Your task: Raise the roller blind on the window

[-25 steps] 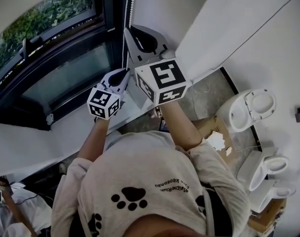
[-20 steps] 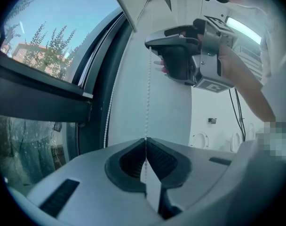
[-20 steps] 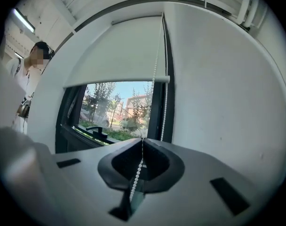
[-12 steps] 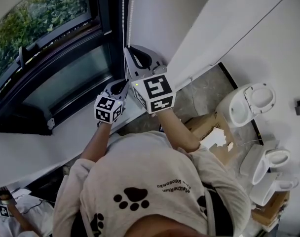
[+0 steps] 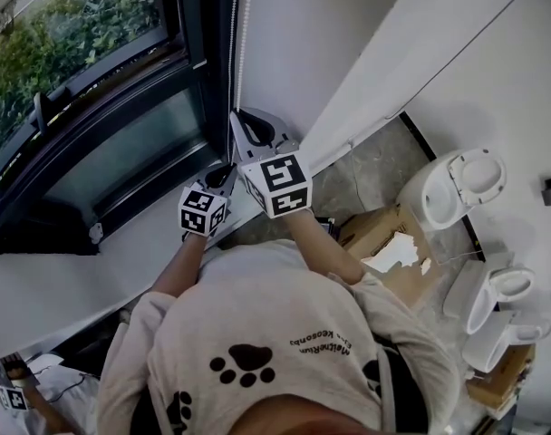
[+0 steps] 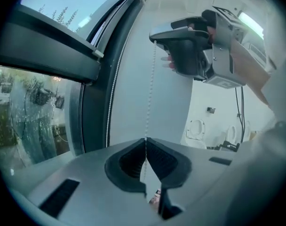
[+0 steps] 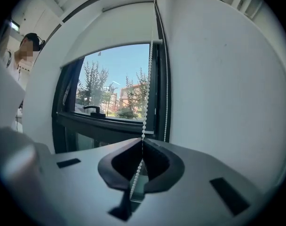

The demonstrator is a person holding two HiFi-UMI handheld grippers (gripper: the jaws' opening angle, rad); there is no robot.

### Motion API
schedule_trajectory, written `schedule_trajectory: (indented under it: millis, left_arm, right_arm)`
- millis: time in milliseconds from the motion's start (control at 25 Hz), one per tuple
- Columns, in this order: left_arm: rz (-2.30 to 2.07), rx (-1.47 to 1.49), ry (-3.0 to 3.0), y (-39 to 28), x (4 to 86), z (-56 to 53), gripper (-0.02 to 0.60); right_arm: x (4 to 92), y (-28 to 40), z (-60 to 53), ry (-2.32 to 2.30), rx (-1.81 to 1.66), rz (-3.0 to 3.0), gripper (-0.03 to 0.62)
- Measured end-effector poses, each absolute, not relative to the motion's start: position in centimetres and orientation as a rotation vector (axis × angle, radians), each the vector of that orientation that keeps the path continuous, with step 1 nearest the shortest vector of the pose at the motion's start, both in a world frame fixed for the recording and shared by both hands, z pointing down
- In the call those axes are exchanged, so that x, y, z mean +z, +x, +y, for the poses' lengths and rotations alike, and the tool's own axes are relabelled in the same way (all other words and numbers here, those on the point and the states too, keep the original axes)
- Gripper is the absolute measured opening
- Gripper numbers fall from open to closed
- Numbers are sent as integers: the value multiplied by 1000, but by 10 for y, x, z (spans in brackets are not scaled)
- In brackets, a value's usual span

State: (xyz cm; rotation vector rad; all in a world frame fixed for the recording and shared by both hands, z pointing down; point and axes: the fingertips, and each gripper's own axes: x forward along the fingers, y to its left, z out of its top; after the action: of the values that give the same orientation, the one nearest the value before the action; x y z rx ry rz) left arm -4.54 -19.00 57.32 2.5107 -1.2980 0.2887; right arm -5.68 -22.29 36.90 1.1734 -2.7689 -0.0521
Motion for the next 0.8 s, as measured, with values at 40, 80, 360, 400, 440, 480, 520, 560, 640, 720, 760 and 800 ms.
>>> schedule_trajectory:
  millis: [40,80,360,400,440,480,520,560,640,720,760,800]
  left_arm:
    - [-1294,313,2516,-45,578,-189,15]
    - [-1291,332,2518,-46,583,-188,15]
    - [-1294,308,2511,-52,590,-189,15]
    - [-1284,313,2522,-50,589,-189,15]
    - [-1275,314,2540,-48,587,-187,15]
    - [-1266,303,2560,-46,583,-186,15]
    - [-1257,276,2579,-44,576,-185,19]
    - [-1250,237,2595,-44,567,-185,46]
    - [-1229,148,2619,-44,541,-187,130]
    - [-1198,63,2644,-46,510,-188,130]
    - [-1182,20,2655,-47,493,-188,129]
    - [-1173,-19,2664,-50,477,-189,129]
  right_arm:
    - [374,-58,-223,1172,-40,-2760,9]
    - [379,-58,-223,1173,-32,-2753,9]
    - [388,-56,-225,1205,-32,-2751,9]
    - [388,-55,-225,1210,-27,-2752,9]
    - [388,-54,-225,1215,-24,-2752,9]
    - [388,-53,-226,1219,-20,-2752,9]
    - [389,-52,-226,1221,-18,-2753,9]
    - [389,-52,-226,1222,-18,-2754,9]
    - [389,-53,-226,1224,-22,-2758,9]
    - [388,-52,-226,1224,-25,-2761,9]
    - [388,-52,-226,1223,-27,-2763,9]
    - [388,-52,-226,1221,-31,-2764,9]
